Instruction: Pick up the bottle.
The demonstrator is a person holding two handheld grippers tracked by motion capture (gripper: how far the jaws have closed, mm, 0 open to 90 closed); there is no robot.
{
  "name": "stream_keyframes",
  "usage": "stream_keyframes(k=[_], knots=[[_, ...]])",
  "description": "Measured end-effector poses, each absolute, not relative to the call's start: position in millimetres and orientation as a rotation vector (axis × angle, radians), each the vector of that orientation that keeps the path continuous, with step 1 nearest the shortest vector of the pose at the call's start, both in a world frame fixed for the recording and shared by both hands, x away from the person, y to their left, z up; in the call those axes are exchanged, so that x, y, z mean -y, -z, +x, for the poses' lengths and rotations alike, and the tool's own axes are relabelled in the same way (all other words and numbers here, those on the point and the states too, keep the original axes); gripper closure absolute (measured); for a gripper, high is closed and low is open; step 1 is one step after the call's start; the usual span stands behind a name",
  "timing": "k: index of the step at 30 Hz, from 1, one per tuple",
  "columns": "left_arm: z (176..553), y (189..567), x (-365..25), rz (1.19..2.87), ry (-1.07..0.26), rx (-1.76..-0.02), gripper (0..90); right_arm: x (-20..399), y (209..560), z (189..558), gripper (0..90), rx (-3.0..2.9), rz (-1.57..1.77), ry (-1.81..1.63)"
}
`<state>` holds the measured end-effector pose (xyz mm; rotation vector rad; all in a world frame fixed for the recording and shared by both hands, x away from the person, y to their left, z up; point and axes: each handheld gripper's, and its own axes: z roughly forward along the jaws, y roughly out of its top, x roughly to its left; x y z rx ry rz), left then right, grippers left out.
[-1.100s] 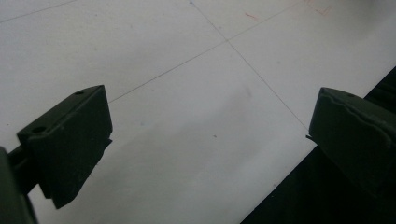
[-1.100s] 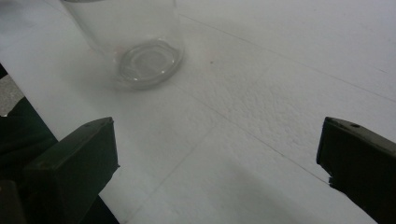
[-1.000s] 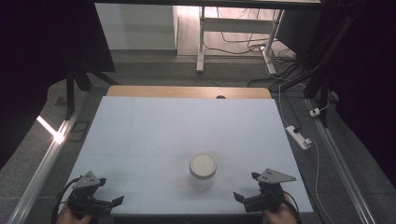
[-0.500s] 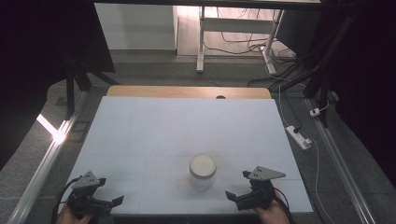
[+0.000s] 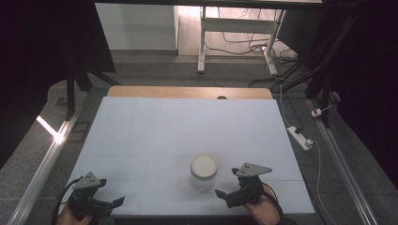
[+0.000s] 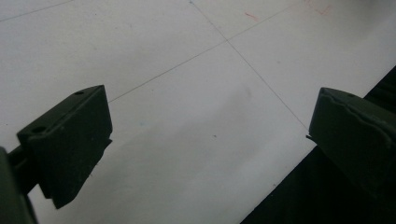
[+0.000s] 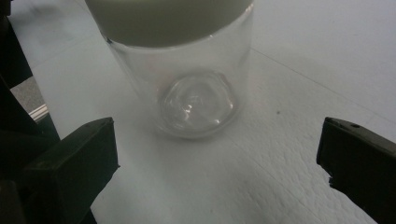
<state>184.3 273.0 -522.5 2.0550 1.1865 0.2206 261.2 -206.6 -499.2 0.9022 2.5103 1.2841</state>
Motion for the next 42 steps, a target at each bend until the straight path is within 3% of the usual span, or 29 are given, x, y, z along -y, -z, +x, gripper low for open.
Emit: stream_keyframes(k=[42], knots=[[185, 523, -273, 2.058, -0.215, -1.183, 0.9, 144, 512, 292, 0.0, -2.567, 0.728, -1.246]])
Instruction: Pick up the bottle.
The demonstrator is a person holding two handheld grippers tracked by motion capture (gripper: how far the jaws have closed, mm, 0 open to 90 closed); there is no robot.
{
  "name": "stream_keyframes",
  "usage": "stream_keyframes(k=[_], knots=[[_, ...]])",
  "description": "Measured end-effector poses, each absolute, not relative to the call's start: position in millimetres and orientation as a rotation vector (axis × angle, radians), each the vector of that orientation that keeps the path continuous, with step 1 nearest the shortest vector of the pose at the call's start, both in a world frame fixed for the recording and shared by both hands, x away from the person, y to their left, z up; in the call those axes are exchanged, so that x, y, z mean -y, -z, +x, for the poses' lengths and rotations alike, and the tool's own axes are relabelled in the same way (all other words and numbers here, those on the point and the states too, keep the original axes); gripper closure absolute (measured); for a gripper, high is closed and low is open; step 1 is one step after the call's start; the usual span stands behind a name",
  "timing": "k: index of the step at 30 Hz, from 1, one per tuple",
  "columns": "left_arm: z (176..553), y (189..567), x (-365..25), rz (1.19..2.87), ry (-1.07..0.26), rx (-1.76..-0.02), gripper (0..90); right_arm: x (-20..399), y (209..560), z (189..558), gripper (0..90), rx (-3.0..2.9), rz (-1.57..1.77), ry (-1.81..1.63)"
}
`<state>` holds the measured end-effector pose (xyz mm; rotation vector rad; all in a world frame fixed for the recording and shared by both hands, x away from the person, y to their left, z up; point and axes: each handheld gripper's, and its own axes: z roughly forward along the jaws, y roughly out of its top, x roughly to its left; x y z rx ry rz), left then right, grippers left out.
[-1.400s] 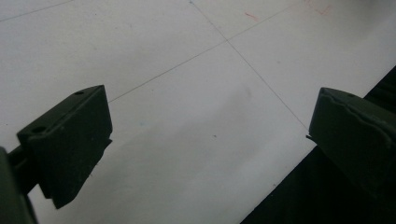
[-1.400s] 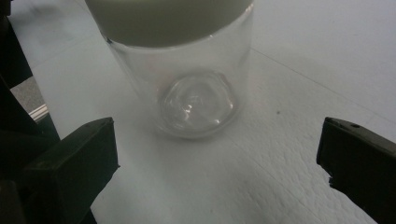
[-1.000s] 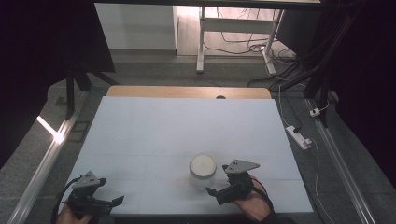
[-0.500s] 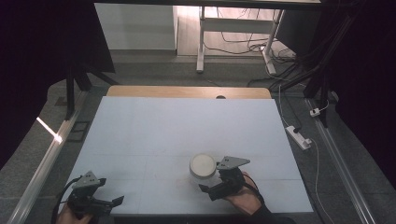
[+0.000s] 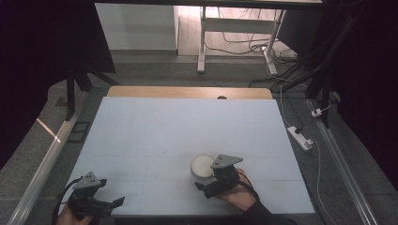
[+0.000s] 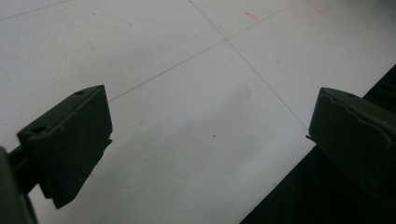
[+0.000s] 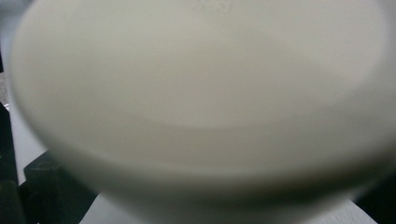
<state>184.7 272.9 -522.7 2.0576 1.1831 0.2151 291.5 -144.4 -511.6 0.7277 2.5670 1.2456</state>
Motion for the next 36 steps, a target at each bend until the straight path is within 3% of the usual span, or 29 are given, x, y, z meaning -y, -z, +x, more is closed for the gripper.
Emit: stream_keyframes(k=[36], knots=[[184.7, 522.7, -273.8, 2.055, -0.194, -1.162, 1.3, 137.8, 508.2, 291.9, 6.2, -2.552, 0.652, -1.238]])
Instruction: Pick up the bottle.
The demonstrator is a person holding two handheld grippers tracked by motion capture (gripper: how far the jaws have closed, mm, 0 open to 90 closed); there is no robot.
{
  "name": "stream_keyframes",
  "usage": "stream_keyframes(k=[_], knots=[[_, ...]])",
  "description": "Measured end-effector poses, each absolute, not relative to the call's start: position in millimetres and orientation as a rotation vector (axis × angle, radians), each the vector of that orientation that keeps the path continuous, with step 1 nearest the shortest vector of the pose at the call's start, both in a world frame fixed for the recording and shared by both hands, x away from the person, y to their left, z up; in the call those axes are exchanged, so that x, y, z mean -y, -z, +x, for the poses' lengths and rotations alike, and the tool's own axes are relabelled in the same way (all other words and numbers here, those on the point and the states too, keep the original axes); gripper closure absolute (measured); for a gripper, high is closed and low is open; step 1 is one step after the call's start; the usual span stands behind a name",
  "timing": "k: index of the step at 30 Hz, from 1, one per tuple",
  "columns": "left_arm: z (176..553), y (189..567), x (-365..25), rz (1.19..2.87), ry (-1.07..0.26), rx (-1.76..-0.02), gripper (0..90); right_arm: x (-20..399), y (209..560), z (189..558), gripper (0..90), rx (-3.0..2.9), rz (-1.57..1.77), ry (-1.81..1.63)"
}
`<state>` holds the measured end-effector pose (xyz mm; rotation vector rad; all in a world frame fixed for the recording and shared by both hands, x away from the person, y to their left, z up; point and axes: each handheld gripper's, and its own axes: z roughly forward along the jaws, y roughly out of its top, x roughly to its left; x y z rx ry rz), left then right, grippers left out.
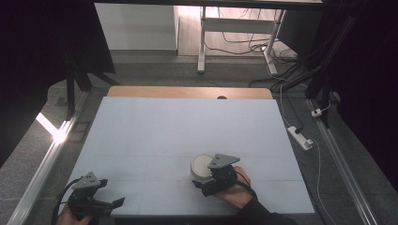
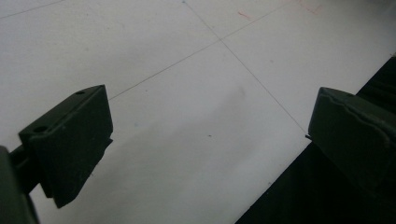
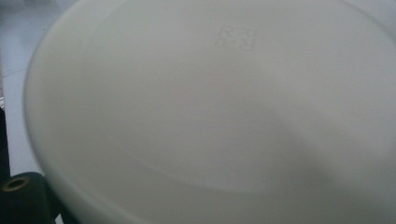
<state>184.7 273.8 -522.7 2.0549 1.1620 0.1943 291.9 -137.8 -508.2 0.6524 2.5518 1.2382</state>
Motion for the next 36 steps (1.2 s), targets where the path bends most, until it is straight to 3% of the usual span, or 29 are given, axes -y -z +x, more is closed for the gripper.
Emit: stream_keyframes(k=[36], knots=[[185, 523, -274, 2.054, -0.191, -1.166, 1.3, 119, 478, 304, 6.3, -2.544, 0.583, -1.347]])
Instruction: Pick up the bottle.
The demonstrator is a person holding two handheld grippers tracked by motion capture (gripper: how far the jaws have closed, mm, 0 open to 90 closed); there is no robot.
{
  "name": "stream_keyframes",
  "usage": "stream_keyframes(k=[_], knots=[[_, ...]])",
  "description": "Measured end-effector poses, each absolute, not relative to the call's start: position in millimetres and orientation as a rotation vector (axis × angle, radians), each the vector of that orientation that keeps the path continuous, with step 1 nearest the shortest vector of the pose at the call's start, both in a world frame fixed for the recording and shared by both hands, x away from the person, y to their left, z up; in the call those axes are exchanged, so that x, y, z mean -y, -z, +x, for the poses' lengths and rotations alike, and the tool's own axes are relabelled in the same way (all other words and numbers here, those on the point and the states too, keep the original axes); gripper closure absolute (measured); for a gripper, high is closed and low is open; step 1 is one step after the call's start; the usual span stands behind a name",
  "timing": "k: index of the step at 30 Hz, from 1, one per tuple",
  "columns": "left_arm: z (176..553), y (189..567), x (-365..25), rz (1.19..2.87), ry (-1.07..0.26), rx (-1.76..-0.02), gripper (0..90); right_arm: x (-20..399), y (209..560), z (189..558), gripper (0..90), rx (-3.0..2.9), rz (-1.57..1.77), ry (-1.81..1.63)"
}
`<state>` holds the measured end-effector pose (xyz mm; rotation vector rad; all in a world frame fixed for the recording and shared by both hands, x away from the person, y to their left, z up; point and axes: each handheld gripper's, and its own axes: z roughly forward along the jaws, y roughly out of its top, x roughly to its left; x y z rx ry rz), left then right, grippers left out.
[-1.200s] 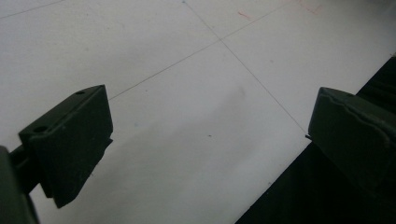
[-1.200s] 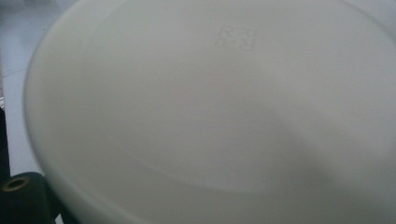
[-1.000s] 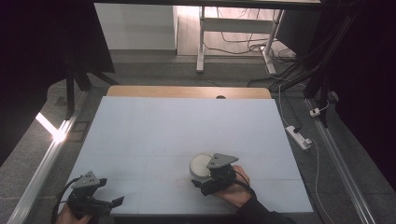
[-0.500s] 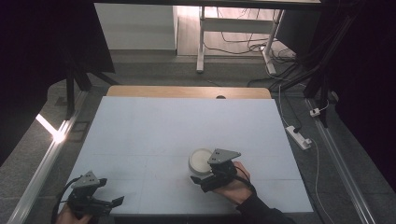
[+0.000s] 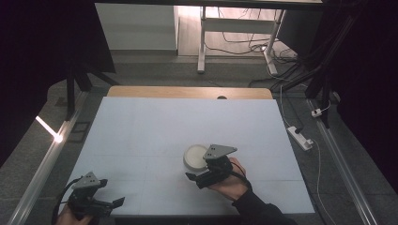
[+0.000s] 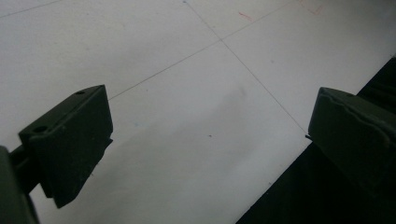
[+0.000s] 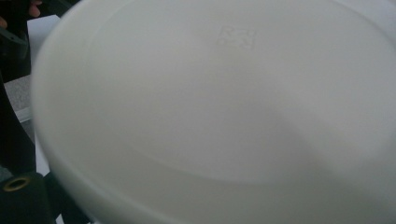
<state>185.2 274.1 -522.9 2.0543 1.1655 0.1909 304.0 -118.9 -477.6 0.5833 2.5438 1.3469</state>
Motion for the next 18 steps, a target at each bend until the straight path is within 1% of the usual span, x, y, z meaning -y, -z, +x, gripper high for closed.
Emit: stream_keyframes(k=[18], knots=[[185, 523, -274, 2.053, -0.192, -1.164, 1.3, 102, 474, 312, 6.3, -2.564, 0.550, -1.318]])
